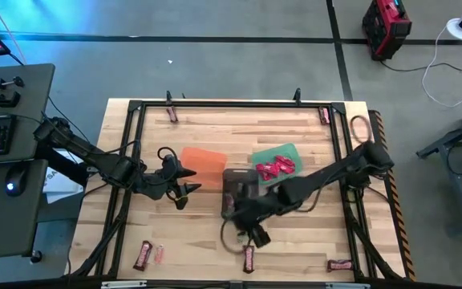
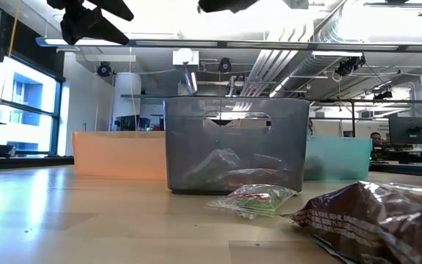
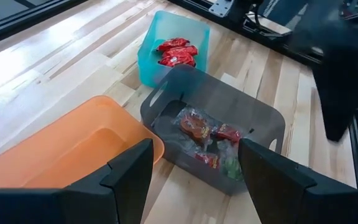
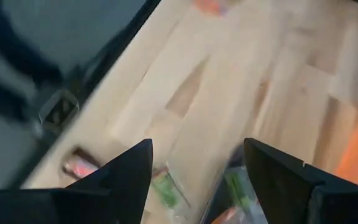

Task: Sort candy by brand, put in halloween buckets
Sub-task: Put the green gummy into the black bin, then put the orange gummy into the black bin

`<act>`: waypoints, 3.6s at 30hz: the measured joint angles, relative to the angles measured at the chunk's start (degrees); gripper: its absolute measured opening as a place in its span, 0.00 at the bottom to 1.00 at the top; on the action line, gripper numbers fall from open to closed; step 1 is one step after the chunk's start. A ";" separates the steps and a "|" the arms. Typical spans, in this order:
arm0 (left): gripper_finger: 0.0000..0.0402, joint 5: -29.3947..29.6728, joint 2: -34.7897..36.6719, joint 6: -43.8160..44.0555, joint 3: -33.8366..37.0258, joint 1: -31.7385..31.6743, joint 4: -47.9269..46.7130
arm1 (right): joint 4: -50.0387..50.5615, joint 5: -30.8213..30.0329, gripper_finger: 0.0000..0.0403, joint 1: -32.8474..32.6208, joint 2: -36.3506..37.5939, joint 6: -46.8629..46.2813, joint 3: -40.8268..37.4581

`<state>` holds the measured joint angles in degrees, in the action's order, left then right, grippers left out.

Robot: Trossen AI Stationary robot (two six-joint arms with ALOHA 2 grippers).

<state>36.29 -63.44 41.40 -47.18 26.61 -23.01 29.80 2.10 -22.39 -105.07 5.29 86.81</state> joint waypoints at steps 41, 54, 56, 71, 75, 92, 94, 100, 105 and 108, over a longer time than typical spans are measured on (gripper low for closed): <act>0.57 -0.04 0.00 0.46 0.00 -0.01 -2.64 | 22.88 -0.11 0.49 -2.16 -28.71 26.69 20.69; 0.57 0.06 0.00 0.41 0.00 -0.01 -2.68 | 27.49 -3.16 0.02 -1.89 -29.09 26.86 25.63; 0.57 0.22 0.00 0.36 0.00 0.00 -2.68 | 28.92 -4.33 0.03 -1.21 -29.03 27.19 28.11; 0.57 0.42 0.02 -1.15 -0.04 -0.01 -2.90 | 37.34 -5.59 0.07 5.60 -22.17 19.79 41.83; 0.57 0.42 0.02 -1.16 -0.06 -0.02 -3.31 | 39.17 -5.56 0.08 8.16 -18.66 15.26 35.46; 0.57 0.39 0.02 -1.13 -0.07 0.04 -4.27 | 31.48 -11.03 0.41 11.11 -12.23 1.00 19.76; 0.57 0.15 0.02 -1.13 -0.07 0.04 -4.27 | 32.87 -11.07 0.48 11.08 -12.12 -0.45 20.13; 0.57 -7.07 0.02 -5.75 -0.07 0.04 -4.40 | 39.60 -7.91 0.60 11.02 -10.74 -3.43 20.32; 0.57 -13.79 0.02 -2.58 -0.07 0.04 -4.25 | 42.47 -10.59 0.61 9.89 -4.65 -7.80 16.76; 0.56 -20.60 -0.53 8.18 -0.09 0.05 -5.43 | 39.52 -14.72 0.61 8.37 2.93 -14.00 8.97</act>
<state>15.70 -63.97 49.58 -47.27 26.66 -28.44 69.32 -12.62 -14.03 -102.14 -8.71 95.78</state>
